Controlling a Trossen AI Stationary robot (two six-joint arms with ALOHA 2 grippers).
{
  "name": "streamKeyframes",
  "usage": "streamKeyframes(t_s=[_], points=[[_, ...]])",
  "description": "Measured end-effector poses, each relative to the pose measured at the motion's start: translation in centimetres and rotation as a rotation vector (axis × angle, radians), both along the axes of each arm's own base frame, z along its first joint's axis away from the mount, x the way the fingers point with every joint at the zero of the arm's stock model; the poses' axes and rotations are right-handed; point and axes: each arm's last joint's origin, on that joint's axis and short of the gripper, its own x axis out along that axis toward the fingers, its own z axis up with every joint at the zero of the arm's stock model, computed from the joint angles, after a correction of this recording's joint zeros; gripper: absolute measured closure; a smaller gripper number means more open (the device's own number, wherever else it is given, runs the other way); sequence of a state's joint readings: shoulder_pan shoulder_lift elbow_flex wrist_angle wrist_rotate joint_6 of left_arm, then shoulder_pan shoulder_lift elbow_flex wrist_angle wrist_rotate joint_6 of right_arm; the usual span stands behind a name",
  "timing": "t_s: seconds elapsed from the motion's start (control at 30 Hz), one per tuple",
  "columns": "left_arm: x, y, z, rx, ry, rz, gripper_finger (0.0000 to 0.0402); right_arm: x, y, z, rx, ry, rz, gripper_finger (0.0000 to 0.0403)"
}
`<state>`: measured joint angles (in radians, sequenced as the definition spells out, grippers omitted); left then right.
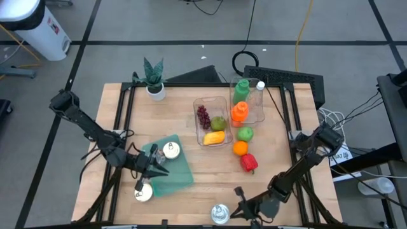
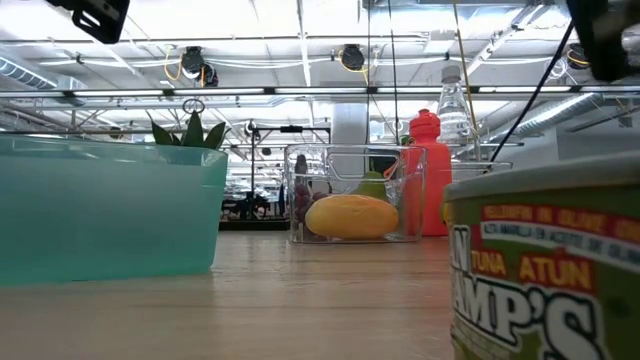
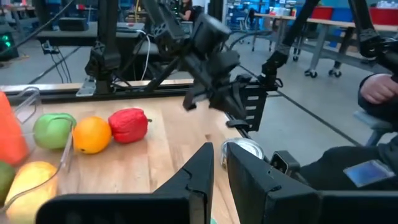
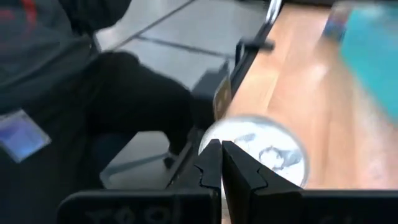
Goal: Pick & Place Food Item
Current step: Put the green tuna can into the green bin
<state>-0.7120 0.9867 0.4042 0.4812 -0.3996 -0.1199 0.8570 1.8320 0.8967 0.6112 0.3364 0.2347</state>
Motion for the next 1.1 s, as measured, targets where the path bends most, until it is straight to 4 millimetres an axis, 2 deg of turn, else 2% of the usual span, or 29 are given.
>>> streamKeyframes(t_s=[0.2, 0.33, 0.43, 0.67, 0.93, 1.1], points=[[0.2, 0.3, 0.0, 0.041, -0.013, 0.013, 0.0350, 2.6, -0.7, -2.8, 0.040, 0.076, -0.043, 0.0403], [0.4, 0.5, 0.0, 0.038, -0.011, 0.026, 0.0350, 4.5, -0.4, -2.7, 0.045, 0.056, -0.043, 0.0403], [0.5, 0.6, -0.1, 0.045, -0.002, 0.033, 0.0350, 5.6, -0.8, -3.0, 0.063, 0.119, -0.054, 0.0403], [0.5, 0.7, -0.1, 0.047, 0.000, 0.032, 0.0350, 7.1, -4.7, -4.6, 0.034, 0.337, -0.246, 0.0403], [0.5, 0.8, -0.1, 0.016, 0.009, 0.037, 0.0350, 9.0, -8.6, -5.1, -0.006, 0.365, -0.334, 0.0403], [0.5, 0.8, -0.1, 0.010, 0.010, 0.041, 0.0350, 9.6, -9.8, -5.2, -0.037, 0.360, -0.349, 0.0403]])
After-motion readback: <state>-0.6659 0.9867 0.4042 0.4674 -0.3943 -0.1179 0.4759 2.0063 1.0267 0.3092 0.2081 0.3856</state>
